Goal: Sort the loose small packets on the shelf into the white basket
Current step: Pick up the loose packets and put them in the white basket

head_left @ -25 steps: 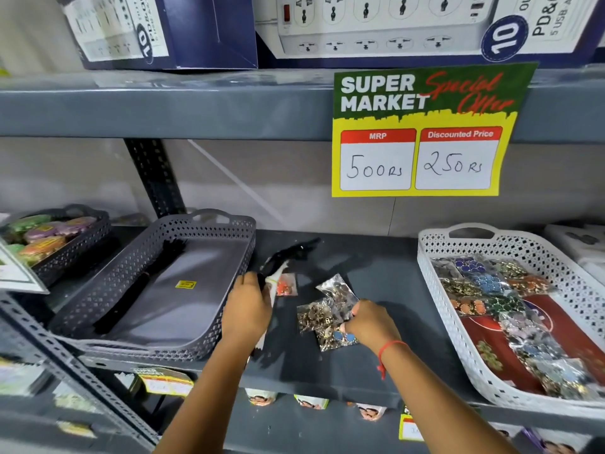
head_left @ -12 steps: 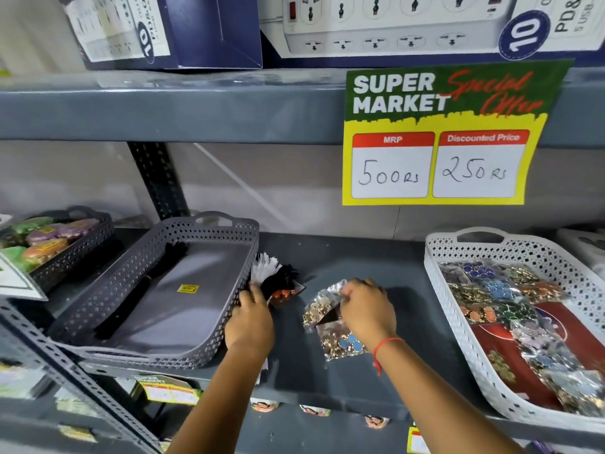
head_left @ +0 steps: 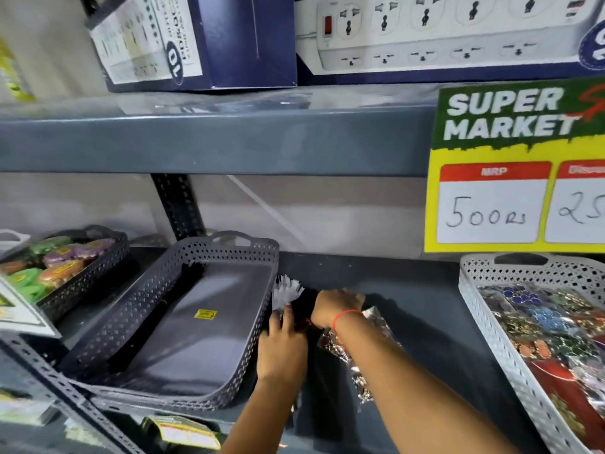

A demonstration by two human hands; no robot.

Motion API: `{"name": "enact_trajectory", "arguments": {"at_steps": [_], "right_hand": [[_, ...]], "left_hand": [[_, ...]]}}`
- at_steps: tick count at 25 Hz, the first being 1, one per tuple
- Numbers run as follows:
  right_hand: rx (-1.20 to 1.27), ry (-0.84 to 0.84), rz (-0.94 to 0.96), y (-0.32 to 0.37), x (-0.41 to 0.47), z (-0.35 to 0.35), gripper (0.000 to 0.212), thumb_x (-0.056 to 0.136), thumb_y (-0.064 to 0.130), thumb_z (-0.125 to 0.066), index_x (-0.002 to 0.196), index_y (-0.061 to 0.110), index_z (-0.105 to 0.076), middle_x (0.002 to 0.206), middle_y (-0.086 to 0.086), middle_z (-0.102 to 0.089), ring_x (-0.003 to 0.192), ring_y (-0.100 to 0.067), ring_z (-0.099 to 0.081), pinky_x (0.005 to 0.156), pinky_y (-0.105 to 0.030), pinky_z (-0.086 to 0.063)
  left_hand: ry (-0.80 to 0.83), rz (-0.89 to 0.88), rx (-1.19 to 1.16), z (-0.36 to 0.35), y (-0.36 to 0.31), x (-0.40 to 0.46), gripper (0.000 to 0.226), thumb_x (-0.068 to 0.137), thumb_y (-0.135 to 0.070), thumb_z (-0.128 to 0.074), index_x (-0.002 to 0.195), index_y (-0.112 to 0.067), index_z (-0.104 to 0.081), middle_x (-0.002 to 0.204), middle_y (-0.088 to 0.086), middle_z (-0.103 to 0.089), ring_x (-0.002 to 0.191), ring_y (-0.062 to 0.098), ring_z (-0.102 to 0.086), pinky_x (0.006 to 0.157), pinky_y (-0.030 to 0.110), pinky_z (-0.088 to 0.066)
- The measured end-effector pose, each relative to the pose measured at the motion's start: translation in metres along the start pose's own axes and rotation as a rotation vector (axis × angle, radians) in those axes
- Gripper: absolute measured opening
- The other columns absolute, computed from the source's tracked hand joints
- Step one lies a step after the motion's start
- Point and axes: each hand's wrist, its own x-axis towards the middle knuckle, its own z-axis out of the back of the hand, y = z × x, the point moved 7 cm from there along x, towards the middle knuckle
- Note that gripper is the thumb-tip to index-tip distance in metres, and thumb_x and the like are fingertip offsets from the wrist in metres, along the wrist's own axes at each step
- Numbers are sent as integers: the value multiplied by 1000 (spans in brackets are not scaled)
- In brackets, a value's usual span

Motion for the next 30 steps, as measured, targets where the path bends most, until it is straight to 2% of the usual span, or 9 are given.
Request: {"name": "enact_trajectory", "arguments": {"at_steps": [6, 11, 13, 16, 20, 23, 25, 28, 30], "right_hand": [[184, 11, -99, -14, 15, -10, 39, 82, 19, -60, 121, 16, -58, 136, -9, -53, 127, -30, -44, 104, -42, -32], [293, -16, -83, -26, 14, 18, 37, 83, 13, -53, 119, 7, -59, 134, -14, -55, 124, -32, -49, 101, -39, -38], [402, -54, -42, -45, 11, 41, 29, 85, 10, -48, 106, -2, -64, 121, -23, -61, 111, -33, -58, 89, -34, -48], [760, -244, -175, -114, 0, 68, 18, 80, 9, -52, 65, 5, -59, 82, -24, -61, 69, -29, -60, 56, -29, -41], [691, -346, -419, -186, -8, 44, 34, 89, 9, -47, 117, -8, -53, 121, -28, -59, 109, -37, -61, 73, -32, -45], [502, -224, -467, -196, -25, 13, 47, 86, 28, -58, 120, -3, -48, 122, -21, -62, 92, -36, -67, 68, -35, -55], [389, -228, -497, -199, -35, 8, 48, 87, 29, -58, 124, 2, -46, 127, -19, -57, 108, -35, -62, 84, -38, -53], [228, -304, -348, -180, -39, 27, 36, 87, 17, -56, 121, 5, -50, 125, -16, -54, 112, -33, -60, 88, -38, -51], [565, -227, -111, -149, -43, 30, 16, 86, 21, -62, 99, 11, -59, 104, -9, -62, 94, -23, -63, 77, -31, -49]], "left_hand": [[56, 26, -99, -5, 5, 5, 43, 94, -21, -41, 136, -22, -49, 162, 5, 5, 148, 32, 2, 112, 44, -33], [77, 34, -215, -12, 9, 1, 42, 96, -21, -39, 138, -24, -44, 160, 8, 7, 134, 36, -34, 110, 42, -39], [81, 55, -240, -11, 11, 0, 39, 97, -23, -38, 136, -21, -46, 160, 9, 4, 126, 35, -44, 105, 43, -41], [50, 63, -188, -4, 8, -1, 38, 96, -23, -39, 133, -20, -50, 161, 7, 4, 138, 35, -27, 107, 43, -39], [-101, -30, -38, 13, -22, -3, 37, 93, -19, -40, 128, -18, -52, 146, 7, -36, 132, 31, -34, 104, 40, -36], [31, 15, -208, 6, -38, 2, 40, 92, -29, -45, 129, -12, -48, 133, 10, -51, 125, 31, -46, 100, 40, -43], [128, 94, -354, -1, -36, 9, 43, 87, -25, -51, 127, -9, -49, 130, 14, -54, 122, 34, -50, 99, 42, -44], [227, 136, -606, 0, -29, 15, 14, 79, -12, -59, 87, -1, -63, 92, 14, -66, 91, 29, -63, 85, 39, -51], [261, 119, -807, 10, -30, 17, 16, 74, -6, -66, 62, -8, -55, 69, 8, -56, 68, 21, -55, 69, 33, -46]]}}
